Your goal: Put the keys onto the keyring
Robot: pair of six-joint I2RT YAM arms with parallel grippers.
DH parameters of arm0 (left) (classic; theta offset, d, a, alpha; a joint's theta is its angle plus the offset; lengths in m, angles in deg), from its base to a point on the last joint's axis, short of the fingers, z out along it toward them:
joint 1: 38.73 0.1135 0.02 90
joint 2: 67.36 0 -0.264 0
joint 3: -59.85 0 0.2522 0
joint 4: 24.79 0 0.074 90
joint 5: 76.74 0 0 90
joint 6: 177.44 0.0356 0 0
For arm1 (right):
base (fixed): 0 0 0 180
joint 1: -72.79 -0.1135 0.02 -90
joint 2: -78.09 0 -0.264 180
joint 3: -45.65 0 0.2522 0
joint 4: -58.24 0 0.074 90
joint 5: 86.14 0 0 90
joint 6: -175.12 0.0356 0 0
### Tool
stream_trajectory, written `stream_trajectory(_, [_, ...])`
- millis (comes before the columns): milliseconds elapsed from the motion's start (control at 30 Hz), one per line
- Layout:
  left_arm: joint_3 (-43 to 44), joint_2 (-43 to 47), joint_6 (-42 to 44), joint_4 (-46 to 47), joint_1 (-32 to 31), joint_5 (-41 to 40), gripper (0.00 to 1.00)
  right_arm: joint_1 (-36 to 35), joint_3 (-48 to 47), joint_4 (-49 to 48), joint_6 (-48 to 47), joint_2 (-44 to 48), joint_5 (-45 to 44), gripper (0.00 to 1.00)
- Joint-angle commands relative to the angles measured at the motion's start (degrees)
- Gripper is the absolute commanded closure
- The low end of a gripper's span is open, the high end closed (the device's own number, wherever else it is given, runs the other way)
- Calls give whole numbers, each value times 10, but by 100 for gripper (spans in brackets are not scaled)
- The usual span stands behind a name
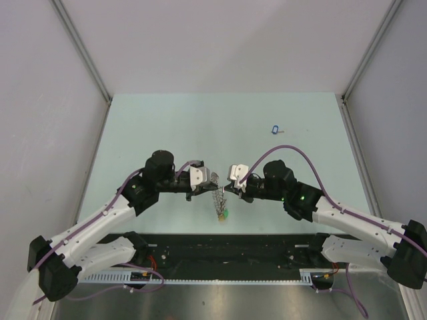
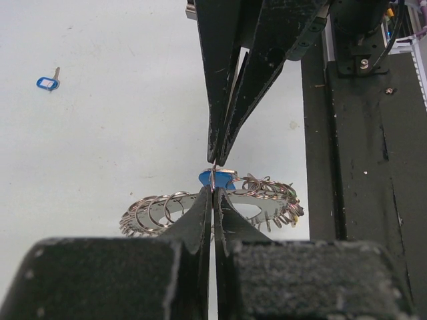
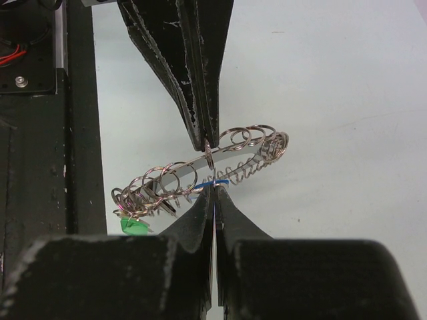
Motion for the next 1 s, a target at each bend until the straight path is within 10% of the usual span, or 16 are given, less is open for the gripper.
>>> stream_trajectory(0, [8, 13, 3, 41, 4, -2, 100, 1, -3, -25, -7, 0, 9, 100])
stream_trajectory(967, [18, -8, 6, 28, 4, 22, 100, 1, -4, -24, -6, 6, 17, 100])
